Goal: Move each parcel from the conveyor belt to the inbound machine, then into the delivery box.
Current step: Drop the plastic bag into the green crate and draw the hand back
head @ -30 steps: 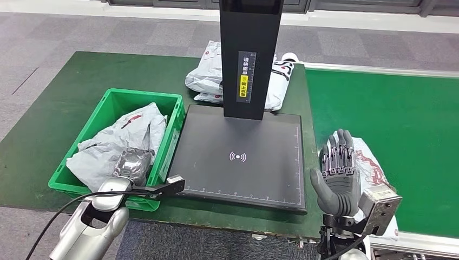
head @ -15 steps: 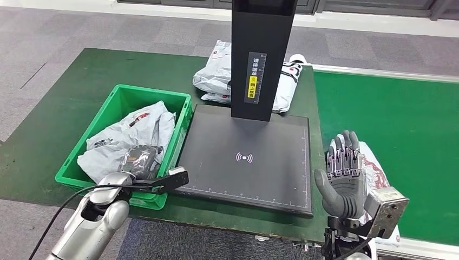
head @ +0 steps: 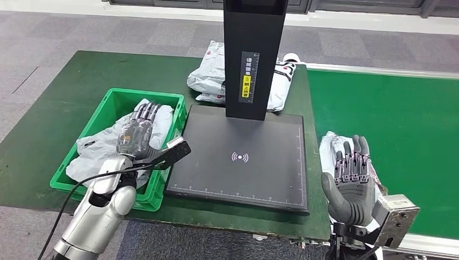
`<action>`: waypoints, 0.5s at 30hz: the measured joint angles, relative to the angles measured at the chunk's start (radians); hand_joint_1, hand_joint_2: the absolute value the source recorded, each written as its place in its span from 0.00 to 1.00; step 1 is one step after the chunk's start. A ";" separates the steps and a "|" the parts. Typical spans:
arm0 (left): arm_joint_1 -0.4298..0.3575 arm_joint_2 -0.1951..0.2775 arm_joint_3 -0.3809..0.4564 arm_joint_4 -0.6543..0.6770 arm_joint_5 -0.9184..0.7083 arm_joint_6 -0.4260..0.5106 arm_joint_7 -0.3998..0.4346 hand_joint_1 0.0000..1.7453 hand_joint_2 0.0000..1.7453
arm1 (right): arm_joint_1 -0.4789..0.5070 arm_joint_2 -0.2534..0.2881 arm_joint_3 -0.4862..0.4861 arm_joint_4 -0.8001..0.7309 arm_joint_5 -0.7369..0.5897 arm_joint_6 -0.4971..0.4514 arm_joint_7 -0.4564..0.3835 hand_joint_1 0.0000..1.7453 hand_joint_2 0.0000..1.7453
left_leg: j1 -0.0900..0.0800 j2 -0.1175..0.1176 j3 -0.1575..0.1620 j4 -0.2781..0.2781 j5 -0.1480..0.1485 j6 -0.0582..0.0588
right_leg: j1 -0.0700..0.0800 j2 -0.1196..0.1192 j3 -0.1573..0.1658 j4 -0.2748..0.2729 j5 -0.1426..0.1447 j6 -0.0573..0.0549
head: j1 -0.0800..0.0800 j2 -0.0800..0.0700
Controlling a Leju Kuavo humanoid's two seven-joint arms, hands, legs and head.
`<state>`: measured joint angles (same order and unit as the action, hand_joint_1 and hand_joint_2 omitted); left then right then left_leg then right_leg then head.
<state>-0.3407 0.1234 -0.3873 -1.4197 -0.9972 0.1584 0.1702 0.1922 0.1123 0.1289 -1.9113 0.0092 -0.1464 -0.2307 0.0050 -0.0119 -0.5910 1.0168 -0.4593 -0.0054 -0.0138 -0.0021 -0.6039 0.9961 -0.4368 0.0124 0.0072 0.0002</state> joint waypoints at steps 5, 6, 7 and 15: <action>-0.005 -0.006 0.026 0.000 -0.108 0.143 0.039 0.00 0.00 | 0.000 0.000 0.000 0.000 0.048 -0.031 0.042 0.00 1.00 | 0.001 0.000 0.000 0.000 0.000 -0.001 | 0.001 0.000 -0.001 0.002 0.000 -0.001 | 0.000 0.000; -0.006 -0.007 0.037 -0.003 -0.131 0.179 0.046 0.00 0.00 | 0.000 0.000 0.000 0.001 0.064 -0.044 0.055 0.00 1.00 | 0.001 0.000 0.000 0.000 0.000 -0.001 | 0.001 0.000 -0.001 0.002 -0.001 -0.001 | 0.000 0.000; -0.008 -0.008 0.049 -0.008 -0.149 0.209 0.051 0.00 0.00 | 0.000 0.000 -0.001 0.002 0.077 -0.055 0.065 0.00 1.00 | 0.001 0.000 0.000 0.000 0.000 -0.001 | 0.001 0.001 -0.001 0.002 -0.001 -0.001 | 0.000 0.000; -0.004 -0.014 0.158 -0.060 -0.231 0.389 0.055 0.00 0.00 | -0.029 -0.005 -0.014 0.057 0.123 -0.073 0.099 0.00 1.00 | 0.001 0.001 0.000 0.000 0.000 -0.001 | 0.001 0.001 0.000 0.002 0.000 -0.001 | 0.000 0.000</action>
<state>-0.3446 0.1096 -0.2298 -1.4794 -1.2284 0.5477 0.2250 0.1635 0.1074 0.1144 -1.8547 0.1327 -0.2197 -0.1314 0.0061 -0.0108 -0.5909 1.0164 -0.4590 -0.0068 -0.0130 -0.0008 -0.6043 0.9981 -0.4373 0.0113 0.0072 0.0001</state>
